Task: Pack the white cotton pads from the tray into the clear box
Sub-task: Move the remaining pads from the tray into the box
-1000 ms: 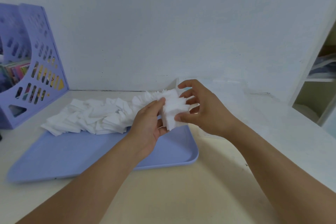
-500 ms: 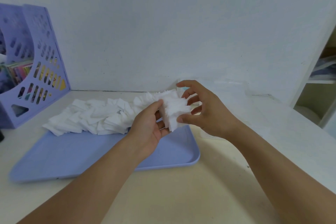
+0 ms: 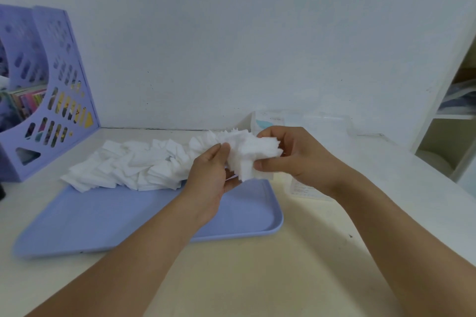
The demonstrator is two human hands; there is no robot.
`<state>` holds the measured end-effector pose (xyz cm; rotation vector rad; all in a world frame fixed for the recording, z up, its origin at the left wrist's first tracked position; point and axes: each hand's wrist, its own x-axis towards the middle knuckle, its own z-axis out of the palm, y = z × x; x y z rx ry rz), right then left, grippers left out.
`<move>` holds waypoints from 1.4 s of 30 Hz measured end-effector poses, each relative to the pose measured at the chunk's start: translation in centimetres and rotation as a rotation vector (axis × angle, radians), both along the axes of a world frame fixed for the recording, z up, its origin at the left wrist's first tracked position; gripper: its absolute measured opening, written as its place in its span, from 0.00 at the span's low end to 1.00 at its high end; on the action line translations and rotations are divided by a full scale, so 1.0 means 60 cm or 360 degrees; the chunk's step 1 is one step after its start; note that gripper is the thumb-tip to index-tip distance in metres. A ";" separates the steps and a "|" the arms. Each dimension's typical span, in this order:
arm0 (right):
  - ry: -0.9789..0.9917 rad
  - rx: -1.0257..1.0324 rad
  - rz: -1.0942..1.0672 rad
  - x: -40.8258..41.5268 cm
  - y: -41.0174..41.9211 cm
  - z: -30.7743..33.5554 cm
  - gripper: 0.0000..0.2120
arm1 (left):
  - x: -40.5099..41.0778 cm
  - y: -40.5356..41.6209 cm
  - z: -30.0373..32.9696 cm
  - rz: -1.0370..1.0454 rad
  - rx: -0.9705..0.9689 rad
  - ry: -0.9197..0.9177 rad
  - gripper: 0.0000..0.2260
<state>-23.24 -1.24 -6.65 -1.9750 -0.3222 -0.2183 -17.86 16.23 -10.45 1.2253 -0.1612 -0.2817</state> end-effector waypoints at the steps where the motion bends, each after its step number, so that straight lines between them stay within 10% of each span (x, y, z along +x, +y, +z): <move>1: 0.0039 0.0091 0.0032 -0.002 -0.002 0.002 0.12 | 0.001 0.000 -0.001 0.0012 0.0033 -0.0045 0.12; 19: -0.0179 0.0144 -0.0411 0.007 0.037 -0.014 0.38 | -0.013 -0.011 -0.004 -0.0217 -0.0040 -0.0230 0.17; 26: 0.0024 0.0207 -0.0306 -0.006 0.085 -0.022 0.40 | -0.031 -0.029 -0.002 -0.0494 0.0116 -0.0266 0.30; 35: -0.0338 0.0025 -0.0478 -0.006 0.037 0.003 0.30 | -0.018 -0.018 -0.005 -0.0214 0.0392 -0.0536 0.22; 42: 0.0189 0.0226 -0.0123 0.001 0.089 -0.035 0.40 | -0.016 -0.025 0.001 -0.0169 -0.0257 -0.0118 0.16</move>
